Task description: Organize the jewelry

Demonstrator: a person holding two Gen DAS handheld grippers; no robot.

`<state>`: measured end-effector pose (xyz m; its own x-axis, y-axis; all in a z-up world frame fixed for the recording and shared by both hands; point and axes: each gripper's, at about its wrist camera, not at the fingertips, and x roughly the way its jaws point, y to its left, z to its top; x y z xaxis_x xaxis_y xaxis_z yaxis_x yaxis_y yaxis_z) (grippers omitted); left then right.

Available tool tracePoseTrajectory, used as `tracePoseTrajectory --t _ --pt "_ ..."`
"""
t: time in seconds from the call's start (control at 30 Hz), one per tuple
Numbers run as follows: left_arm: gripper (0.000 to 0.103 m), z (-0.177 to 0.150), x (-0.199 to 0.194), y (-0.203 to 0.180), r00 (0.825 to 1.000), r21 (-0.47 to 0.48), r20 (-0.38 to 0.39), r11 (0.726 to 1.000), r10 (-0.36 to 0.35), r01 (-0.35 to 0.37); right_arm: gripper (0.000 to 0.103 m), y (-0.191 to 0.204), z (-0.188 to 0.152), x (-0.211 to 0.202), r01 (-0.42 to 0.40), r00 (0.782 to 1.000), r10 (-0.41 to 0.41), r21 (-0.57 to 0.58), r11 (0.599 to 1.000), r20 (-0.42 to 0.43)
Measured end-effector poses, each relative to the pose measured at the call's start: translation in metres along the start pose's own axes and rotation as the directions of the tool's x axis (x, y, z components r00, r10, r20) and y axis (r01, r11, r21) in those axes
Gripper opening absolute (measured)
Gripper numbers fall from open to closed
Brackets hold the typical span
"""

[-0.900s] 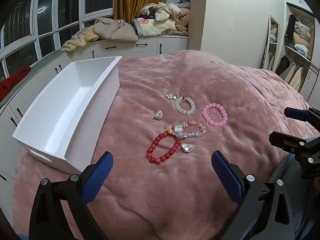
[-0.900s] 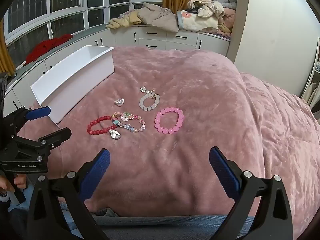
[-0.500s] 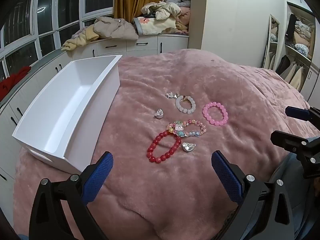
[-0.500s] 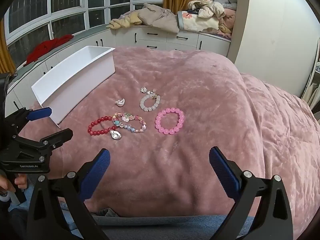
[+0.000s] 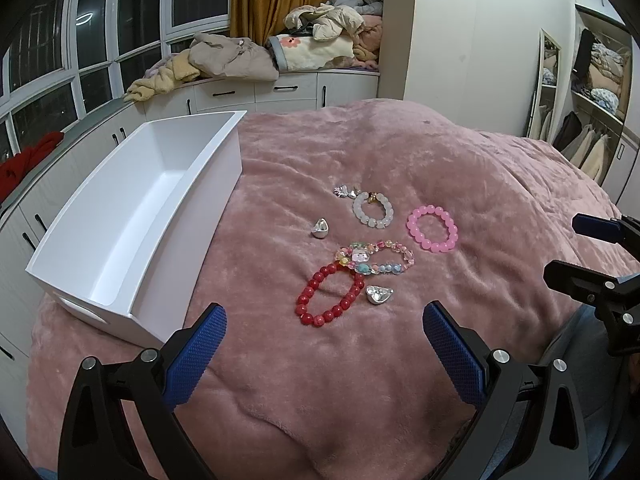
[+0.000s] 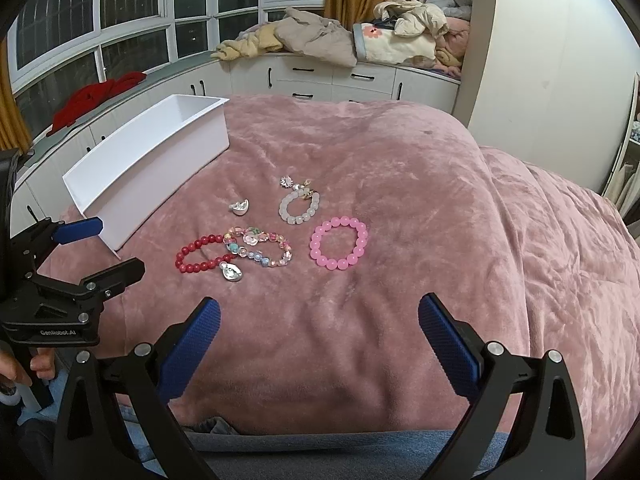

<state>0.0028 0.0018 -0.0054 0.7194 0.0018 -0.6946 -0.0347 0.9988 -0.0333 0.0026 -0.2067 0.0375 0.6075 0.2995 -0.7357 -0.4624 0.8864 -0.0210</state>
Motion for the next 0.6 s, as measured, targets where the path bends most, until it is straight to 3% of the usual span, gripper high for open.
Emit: tracePoseTrajectory --t 0.6 --pt "0.099 -0.0021 0.001 0.0048 1.0 0.002 -0.005 1.0 -0.002 0.002 0.098 -0.0006 -0.0008 0.0004 0.0 1.0 0.0 0.0 1.0 0.0"
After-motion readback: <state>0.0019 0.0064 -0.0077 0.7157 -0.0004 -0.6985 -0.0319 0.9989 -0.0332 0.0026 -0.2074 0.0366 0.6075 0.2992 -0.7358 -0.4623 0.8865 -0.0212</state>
